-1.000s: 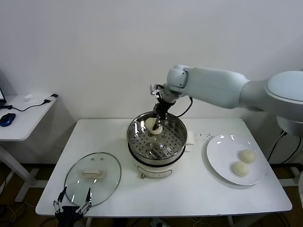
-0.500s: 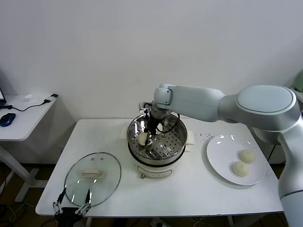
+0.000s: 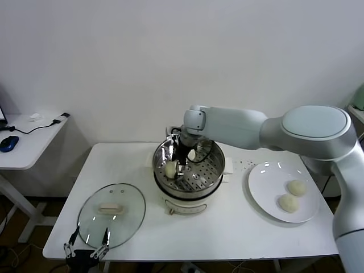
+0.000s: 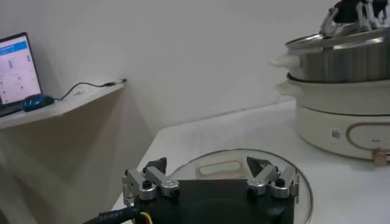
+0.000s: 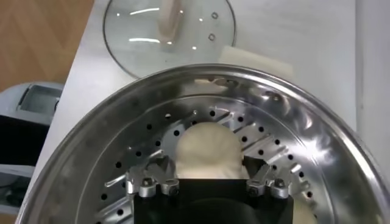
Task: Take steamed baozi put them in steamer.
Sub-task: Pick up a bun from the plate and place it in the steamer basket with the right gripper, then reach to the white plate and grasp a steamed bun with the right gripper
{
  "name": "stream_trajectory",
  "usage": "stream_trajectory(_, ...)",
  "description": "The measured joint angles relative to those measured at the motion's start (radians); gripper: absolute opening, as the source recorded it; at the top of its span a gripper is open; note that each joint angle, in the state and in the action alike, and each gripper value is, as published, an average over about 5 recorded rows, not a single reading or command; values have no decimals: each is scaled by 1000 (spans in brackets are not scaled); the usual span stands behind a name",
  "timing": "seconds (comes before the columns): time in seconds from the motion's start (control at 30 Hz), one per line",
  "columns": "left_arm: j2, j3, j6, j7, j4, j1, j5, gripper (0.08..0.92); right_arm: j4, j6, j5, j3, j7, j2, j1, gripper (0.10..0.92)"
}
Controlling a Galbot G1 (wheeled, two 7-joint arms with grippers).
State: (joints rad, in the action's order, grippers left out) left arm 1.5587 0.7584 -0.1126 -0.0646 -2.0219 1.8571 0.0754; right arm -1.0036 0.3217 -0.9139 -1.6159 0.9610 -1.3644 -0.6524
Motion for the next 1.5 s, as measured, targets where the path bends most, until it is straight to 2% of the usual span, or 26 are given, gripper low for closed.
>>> stream_trajectory(0.4, 2, -9, -1, 0, -8, 4, 10, 823, -163, -43, 66, -45, 84, 267, -163, 823)
stream_trajectory(0.67, 5, -18, 0, 0, -18, 4, 26, 823, -240, -84, 262, -2, 131, 527, -144, 823)
stream_trajectory(0.93, 17, -22, 6, -4, -39, 5, 53, 823, -241, -139, 507, 186, 163, 748, 63, 823)
stream_trajectory(1.2, 22, -26, 0, -16, -59, 13, 65, 823, -201, -193, 710, 440, 176, 847, 349, 823)
stream_trajectory(1.5, 33, -34, -2, -21, -69, 20, 83, 823, -133, -238, 863, 659, 167, 857, 581, 823)
